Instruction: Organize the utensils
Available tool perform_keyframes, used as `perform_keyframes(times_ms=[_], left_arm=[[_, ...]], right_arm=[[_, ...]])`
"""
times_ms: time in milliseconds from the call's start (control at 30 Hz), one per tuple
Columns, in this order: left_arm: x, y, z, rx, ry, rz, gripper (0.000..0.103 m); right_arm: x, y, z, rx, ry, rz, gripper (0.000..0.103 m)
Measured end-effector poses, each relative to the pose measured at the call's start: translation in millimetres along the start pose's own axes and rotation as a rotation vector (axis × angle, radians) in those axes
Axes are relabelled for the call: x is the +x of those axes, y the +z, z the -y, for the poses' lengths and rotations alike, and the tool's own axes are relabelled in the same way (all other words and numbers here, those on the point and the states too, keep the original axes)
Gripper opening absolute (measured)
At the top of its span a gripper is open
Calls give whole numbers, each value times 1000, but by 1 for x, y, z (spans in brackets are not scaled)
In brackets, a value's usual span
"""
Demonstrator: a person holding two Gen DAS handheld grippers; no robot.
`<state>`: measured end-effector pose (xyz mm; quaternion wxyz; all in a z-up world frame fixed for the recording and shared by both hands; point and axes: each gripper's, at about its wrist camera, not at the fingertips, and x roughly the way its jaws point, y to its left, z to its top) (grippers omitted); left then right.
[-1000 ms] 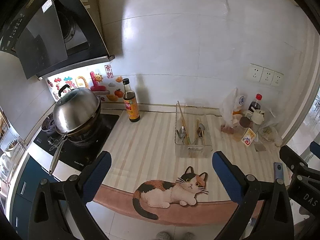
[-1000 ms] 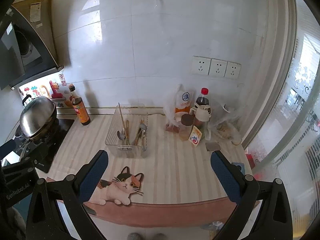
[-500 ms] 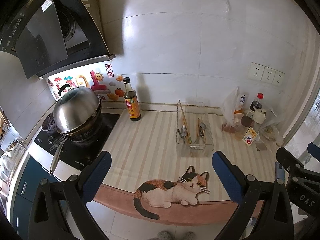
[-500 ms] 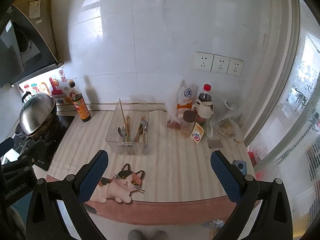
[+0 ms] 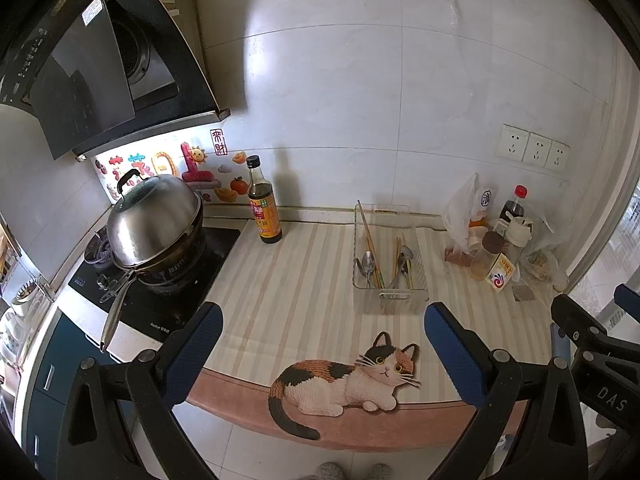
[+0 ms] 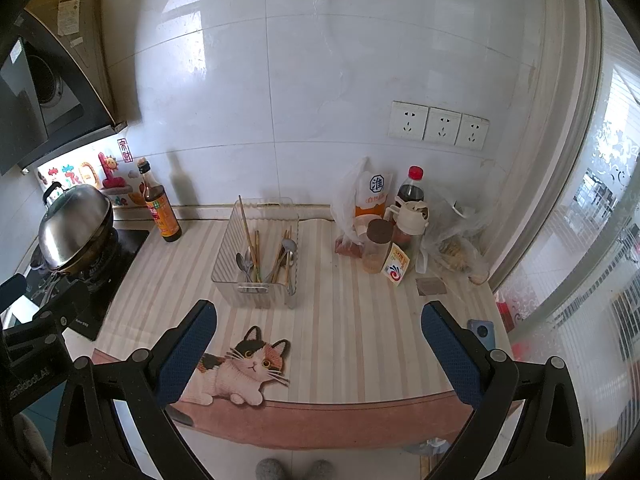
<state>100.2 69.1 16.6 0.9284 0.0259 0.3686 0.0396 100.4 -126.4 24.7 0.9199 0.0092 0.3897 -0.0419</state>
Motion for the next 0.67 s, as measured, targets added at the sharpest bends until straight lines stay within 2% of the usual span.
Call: perform_keyframes(times_ms=[667], left_arm=[[1, 0, -2, 4, -10, -4, 103]], right_arm=[[2, 1, 0, -4, 3, 0, 103]])
